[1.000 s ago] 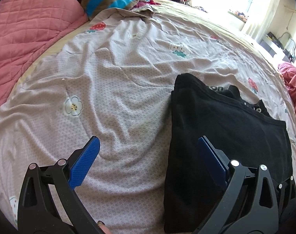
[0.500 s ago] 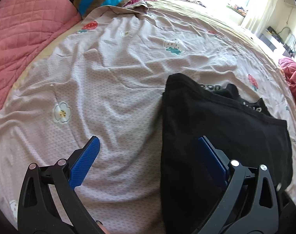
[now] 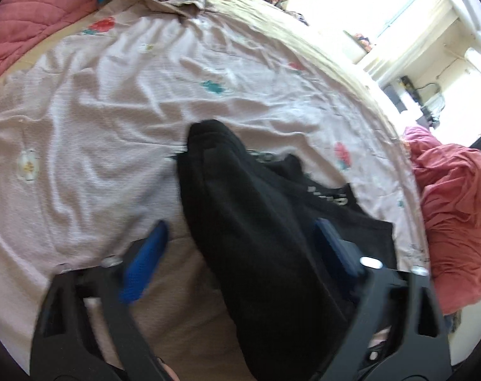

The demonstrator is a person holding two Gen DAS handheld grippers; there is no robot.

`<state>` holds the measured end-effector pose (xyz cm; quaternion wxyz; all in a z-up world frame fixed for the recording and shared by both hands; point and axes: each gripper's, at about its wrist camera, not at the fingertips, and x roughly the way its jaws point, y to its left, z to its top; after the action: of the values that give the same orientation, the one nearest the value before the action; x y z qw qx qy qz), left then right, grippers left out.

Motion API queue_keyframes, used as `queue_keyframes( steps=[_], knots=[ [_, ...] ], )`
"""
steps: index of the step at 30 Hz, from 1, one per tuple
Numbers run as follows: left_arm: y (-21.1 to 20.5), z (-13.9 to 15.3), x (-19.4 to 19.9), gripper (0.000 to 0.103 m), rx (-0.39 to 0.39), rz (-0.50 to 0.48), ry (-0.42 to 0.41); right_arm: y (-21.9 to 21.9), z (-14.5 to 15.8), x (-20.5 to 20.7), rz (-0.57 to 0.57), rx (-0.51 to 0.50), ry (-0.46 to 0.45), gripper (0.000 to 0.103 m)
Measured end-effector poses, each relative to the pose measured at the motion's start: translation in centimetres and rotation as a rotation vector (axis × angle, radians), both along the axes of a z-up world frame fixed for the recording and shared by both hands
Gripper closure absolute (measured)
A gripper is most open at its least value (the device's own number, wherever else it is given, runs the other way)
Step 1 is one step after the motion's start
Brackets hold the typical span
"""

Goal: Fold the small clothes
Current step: 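Grasp the sweatshirt edge with both tools and fold it over the other half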

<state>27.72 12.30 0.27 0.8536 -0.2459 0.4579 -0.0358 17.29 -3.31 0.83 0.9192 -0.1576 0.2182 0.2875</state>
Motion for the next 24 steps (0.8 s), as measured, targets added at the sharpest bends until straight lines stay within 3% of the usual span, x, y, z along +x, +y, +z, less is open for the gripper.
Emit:
queue_keyframes(
  steps=[3, 6, 16, 24],
  knots=[
    [-1.6, 0.8, 0.1, 0.067, 0.013, -0.027, -0.013, -1.8, 0.6, 0.1, -0.043, 0.062, 0.020, 0.095],
    [-3.6, 2.1, -0.1, 0.076, 0.019, -0.051, -0.052, -3.4, 1.2, -0.6, -0.076, 0.124, 0.042, 0.096],
    [-10.2, 7.0, -1.3, 0.078, 0.059, -0.148, -0.156, -10.0, 3.4, -3.0, -0.164, 0.293, 0.005, 0.096],
    [-15.2, 7.5, -0.8, 0.078, 0.099, -0.205, -0.144, -14.1, 3.2, -4.1, -0.236, 0.363, 0.051, 0.096]
  ],
)
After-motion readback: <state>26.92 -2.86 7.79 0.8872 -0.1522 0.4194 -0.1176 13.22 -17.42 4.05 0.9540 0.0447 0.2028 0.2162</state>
